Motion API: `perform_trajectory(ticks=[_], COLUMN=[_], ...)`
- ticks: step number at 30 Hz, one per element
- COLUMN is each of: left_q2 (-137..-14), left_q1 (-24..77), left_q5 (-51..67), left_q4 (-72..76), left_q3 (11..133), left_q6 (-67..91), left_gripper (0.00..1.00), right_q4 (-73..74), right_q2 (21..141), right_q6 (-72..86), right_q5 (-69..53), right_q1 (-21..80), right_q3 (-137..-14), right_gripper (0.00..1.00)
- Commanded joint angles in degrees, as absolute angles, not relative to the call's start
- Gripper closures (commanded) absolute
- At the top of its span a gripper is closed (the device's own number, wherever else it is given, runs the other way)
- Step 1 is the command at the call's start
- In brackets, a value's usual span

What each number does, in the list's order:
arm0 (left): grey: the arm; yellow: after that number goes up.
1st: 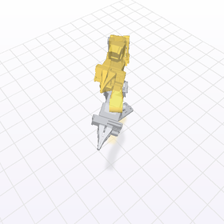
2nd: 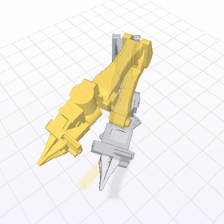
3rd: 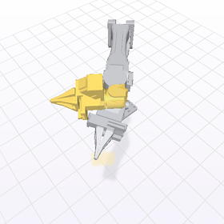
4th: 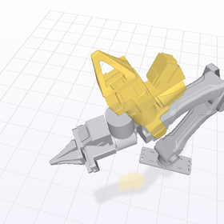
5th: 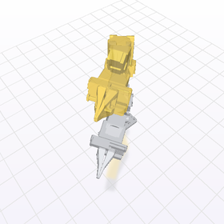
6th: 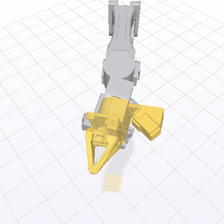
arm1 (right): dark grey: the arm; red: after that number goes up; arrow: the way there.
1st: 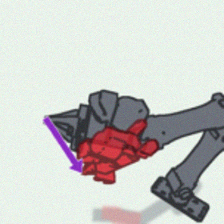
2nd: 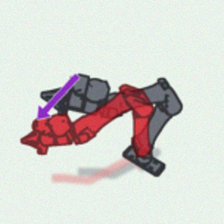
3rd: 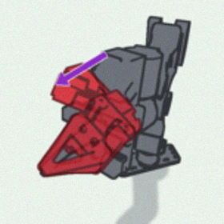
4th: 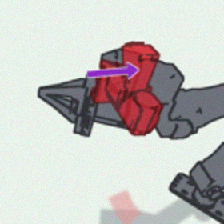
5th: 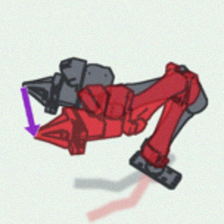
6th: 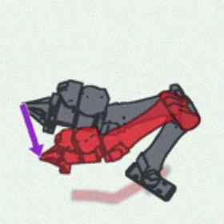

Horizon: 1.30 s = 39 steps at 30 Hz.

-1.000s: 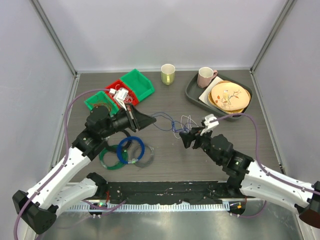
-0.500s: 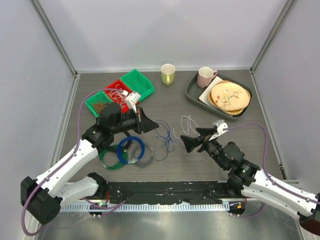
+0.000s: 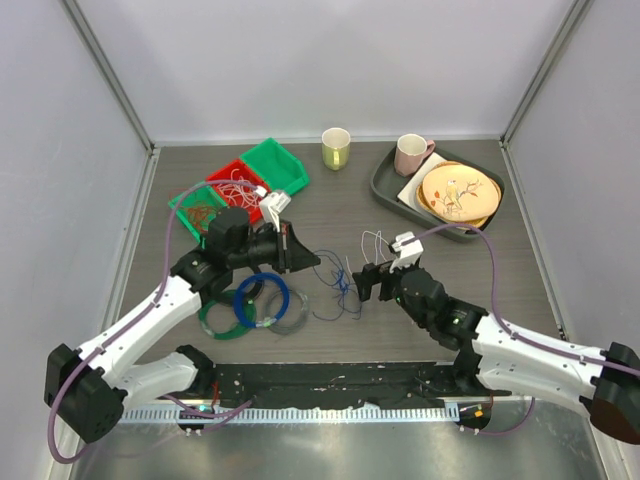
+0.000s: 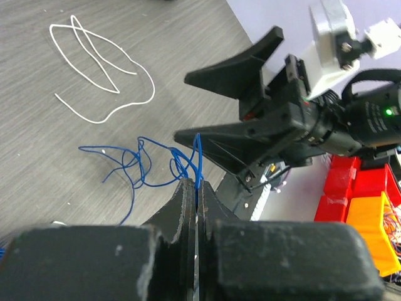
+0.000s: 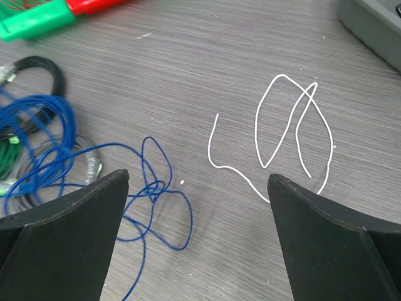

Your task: Untangle the cables

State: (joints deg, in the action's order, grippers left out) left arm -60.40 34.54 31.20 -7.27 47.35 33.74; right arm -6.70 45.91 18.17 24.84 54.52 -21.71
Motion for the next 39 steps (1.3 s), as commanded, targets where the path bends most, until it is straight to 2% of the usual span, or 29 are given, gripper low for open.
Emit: perform_trajectory(ticks=[1, 6, 18, 24, 26, 27, 32, 35, 36, 38, 39], left_q2=[-57.3, -55.6, -56.1, -56.0, -56.0, -56.2, -57.0, -56.8, -56.3, -55.6, -54.4], left_q1=[35.2, 35.2, 35.3, 35.3, 35.3, 35.3, 35.9, 35.9, 35.9, 35.9, 35.9], left_q5=[34.1, 33.0, 33.2, 33.2, 33.3, 33.3, 34.5, 33.8, 33.6, 31.7, 30.6], left_q4=[-4.6, -4.6, -4.8, -4.7, -4.7, -4.6, -3.3, -3.3, -3.4, -3.9, -4.2], left_q3=[45.6, 44.8, 45.3, 45.1, 45.2, 45.3, 45.4, 45.2, 45.2, 44.7, 44.6], left_q6=[32.5, 32.7, 32.6, 32.7, 32.7, 33.0, 33.7, 33.7, 33.7, 33.7, 33.7], left_gripper=[1.0, 1.0, 1.0, 1.0, 1.0, 1.0, 1.0, 1.0, 1.0, 1.0, 1.0], right_q4=[-6.8, -6.7, -8.7, -12.6, -13.4, -13.2, -13.6, -16.5, -17.3, -17.8, -17.3], right_q2=[50.5, 53.9, 55.5, 62.3, 66.3, 67.7, 76.7, 80.2, 80.2, 79.0, 78.1], right_q6=[18.3, 19.0, 23.2, 24.4, 25.3, 25.5, 25.4, 26.1, 27.0, 27.2, 27.7], right_q5=[29.4, 25.9, 17.5, 14.8, 16.0, 17.2, 19.9, 20.2, 20.7, 24.1, 25.8], right_q1=[54.6, 54.6, 54.6, 54.6, 54.6, 54.6, 54.7, 54.6, 54.6, 54.6, 54.6], right_q3=[-25.4, -25.8, -20.3, -20.3, -21.0, -22.4, -26.5, -27.4, -27.4, -27.2, -27.2], right_gripper=[0.02, 0.06, 0.07, 0.1, 0.17, 0.24, 0.4, 0.54, 0.63, 0.75, 0.87])
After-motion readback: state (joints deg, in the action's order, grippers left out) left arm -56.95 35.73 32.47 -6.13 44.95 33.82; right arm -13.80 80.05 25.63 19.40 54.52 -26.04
